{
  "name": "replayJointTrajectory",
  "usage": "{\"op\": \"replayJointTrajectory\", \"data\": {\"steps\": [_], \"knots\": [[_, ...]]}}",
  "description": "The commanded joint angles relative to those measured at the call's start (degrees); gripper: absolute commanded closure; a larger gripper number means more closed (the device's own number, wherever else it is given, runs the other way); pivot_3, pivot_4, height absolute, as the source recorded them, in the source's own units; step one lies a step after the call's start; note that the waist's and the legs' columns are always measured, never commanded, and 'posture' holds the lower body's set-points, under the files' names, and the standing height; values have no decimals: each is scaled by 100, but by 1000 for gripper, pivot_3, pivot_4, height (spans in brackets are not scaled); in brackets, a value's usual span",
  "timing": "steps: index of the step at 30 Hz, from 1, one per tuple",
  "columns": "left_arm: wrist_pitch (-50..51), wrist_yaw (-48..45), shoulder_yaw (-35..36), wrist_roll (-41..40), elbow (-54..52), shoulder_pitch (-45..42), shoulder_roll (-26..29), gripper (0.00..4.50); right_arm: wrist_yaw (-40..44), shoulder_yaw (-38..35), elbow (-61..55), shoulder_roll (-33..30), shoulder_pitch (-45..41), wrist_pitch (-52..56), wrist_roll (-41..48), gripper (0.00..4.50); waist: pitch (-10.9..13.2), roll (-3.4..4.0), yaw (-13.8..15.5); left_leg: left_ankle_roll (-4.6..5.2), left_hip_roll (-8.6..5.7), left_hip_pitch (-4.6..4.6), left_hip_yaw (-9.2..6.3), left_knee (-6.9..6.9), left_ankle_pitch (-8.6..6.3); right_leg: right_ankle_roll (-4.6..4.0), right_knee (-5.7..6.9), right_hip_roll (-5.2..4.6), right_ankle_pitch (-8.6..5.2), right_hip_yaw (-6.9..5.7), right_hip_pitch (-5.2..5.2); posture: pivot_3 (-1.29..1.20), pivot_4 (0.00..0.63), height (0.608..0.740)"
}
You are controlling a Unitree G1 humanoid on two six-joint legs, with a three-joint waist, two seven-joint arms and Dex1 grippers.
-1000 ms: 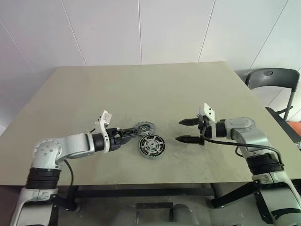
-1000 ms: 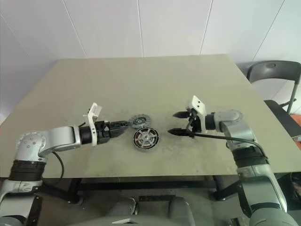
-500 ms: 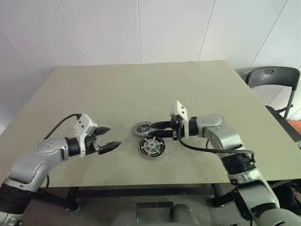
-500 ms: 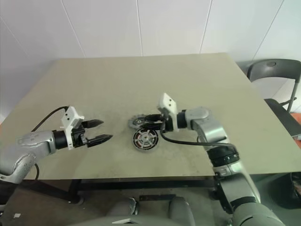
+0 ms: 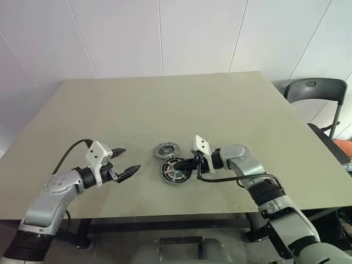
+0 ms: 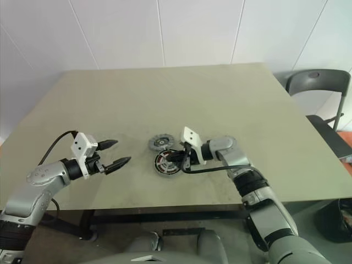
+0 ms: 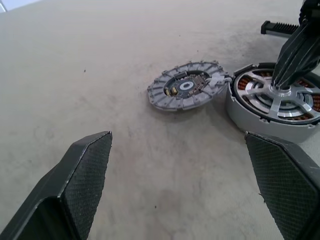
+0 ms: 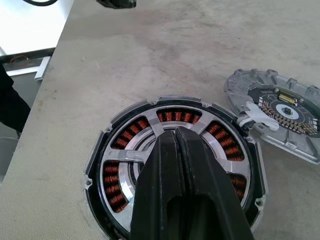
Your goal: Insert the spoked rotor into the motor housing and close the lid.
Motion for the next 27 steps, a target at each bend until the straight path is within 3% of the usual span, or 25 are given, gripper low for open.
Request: {"op": "replayJointTrajectory", "data": {"steps": [1, 8, 14, 17, 22, 27], "knots": [[-98, 18, 234, 108, -231, -14, -51, 0, 71, 83, 103, 21, -44, -3, -131, 4461, 0, 0, 3, 0, 0, 7, 0, 0, 0, -9, 0, 1, -7, 0, 7, 0, 0, 740], [-112, -37, 300, 221, -213, -22, -149, 0, 182, -155, -484, -84, -292, 426, 138, 4461, 0, 0, 7, -1, 1, 26, 0, -1, 0, -9, 3, 1, -8, 4, 19, 0, 0, 740], [-207, -135, 367, 285, -142, -70, -228, 0, 913, 146, -464, -496, -1200, 125, -181, 4461, 2, 3, -3, 0, 1, 15, 4, 0, 0, -6, 6, 1, -6, 7, 5, 0, 0, 740], [-213, -167, 405, 280, -121, -90, -269, 0, 1325, 349, -285, -593, -1573, -121, -355, 3643, 2, 3, -7, -1, 4, 17, 5, -3, 0, -5, 7, 4, -6, 6, 5, 0, 0, 740], [-238, -146, 483, 306, -210, 14, -350, 0, 2112, 966, 423, -702, -2278, -1716, -1039, 1997, 2, 3, -13, -1, 3, 15, 7, -4, 0, 9, 2, 3, 1, 7, 5, 0, 0, 740], [-232, -58, 538, 338, -354, 178, -457, 0, 2240, 1744, 984, -888, -2568, -3158, -1404, 347, 2, 3, -17, -1, 4, 17, 5, -7, 0, 9, 3, 3, 2, 7, 5, 0, 0, 740]]}}
